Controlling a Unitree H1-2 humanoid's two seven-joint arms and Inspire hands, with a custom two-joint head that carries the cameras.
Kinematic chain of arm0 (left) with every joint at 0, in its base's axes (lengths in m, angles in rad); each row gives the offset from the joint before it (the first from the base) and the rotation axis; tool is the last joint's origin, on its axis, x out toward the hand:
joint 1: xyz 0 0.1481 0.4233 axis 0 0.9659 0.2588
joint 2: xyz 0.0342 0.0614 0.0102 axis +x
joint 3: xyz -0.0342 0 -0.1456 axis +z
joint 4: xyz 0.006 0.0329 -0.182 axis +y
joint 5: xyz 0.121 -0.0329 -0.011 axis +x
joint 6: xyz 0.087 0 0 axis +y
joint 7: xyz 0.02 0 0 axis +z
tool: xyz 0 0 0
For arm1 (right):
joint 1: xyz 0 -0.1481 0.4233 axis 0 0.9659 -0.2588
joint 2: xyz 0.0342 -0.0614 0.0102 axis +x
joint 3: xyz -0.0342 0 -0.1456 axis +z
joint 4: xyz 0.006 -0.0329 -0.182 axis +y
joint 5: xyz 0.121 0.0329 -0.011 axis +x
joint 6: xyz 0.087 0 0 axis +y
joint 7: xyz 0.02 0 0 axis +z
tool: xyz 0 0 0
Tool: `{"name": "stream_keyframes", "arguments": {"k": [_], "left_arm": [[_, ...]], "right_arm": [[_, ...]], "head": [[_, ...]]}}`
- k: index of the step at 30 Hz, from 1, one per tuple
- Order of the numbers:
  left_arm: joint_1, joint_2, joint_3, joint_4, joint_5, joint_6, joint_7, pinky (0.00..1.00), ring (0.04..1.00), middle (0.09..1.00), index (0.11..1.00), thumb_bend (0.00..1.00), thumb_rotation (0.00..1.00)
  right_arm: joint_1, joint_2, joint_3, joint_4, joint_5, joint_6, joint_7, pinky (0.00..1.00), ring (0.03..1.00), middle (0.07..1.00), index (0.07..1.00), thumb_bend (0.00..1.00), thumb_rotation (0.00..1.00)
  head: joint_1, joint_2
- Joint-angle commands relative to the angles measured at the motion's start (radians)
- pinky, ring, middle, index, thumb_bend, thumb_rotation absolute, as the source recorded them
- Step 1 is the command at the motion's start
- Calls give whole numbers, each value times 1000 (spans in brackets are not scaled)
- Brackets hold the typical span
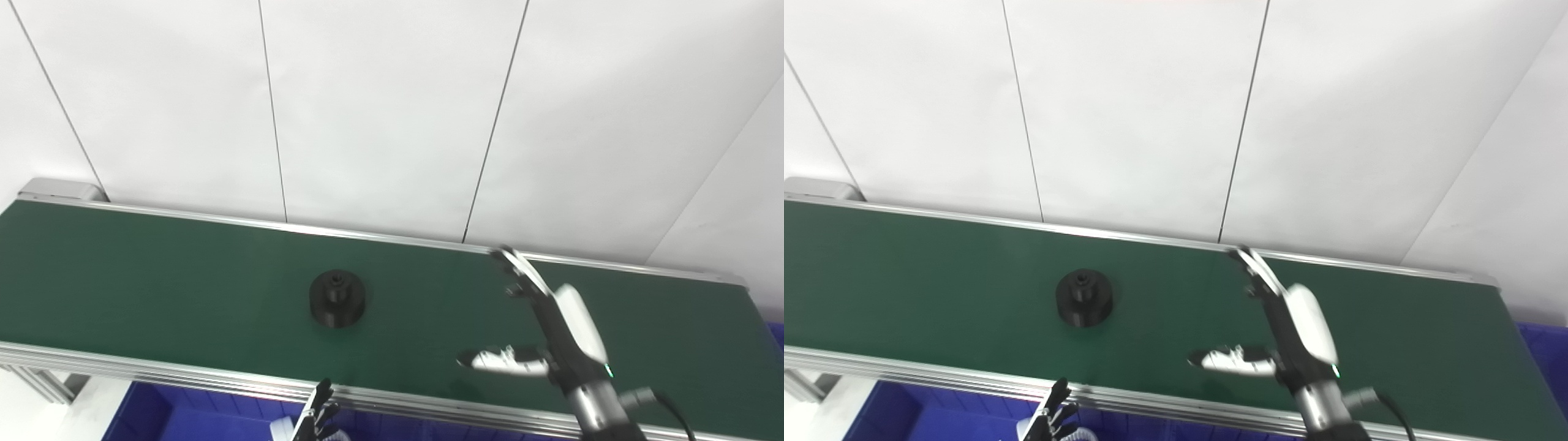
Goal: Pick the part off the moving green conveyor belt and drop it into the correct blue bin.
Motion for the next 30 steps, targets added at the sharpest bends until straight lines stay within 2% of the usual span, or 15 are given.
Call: {"name": "stream_keyframes", "arguments": {"k": [1,3,6,10,17,26,30], "left_arm": [[-7,-5,-9,-26,-8,-17,-4,883,949,1000,1000,1000,798],[-9,-6,-9,-26,-4,-18,-4,887,952,1000,1000,1000,803],[-10,-7,-8,-24,-1,-19,-2,882,953,1000,1000,1000,811],[-9,-10,-7,-21,4,-24,4,858,945,1000,1000,1000,809],[-9,-14,-8,-15,13,-41,11,803,929,1000,1000,1000,810],[-9,-9,-13,-15,3,-43,0,804,933,1000,1000,1000,808],[-8,-7,-15,-17,6,-41,0,796,930,1000,1000,1000,806]], "right_arm": [[-62,-32,30,-1,-57,57,36,747,902,950,890,1000,242],[-119,-57,70,19,-108,94,78,749,910,954,887,1000,222],[-193,-84,119,70,-155,115,114,693,906,951,870,1000,198],[-289,-110,185,154,-225,154,169,674,896,953,867,1000,200],[-411,-119,274,314,-273,176,208,645,880,935,858,1000,209],[-487,-101,365,468,-300,179,228,649,876,925,866,1000,246],[-492,-94,387,501,-292,173,227,608,809,916,861,1000,251]], "head": [[-1,1],[-2,1],[-3,4],[-5,4],[-3,6],[-4,14],[-6,17]]}}
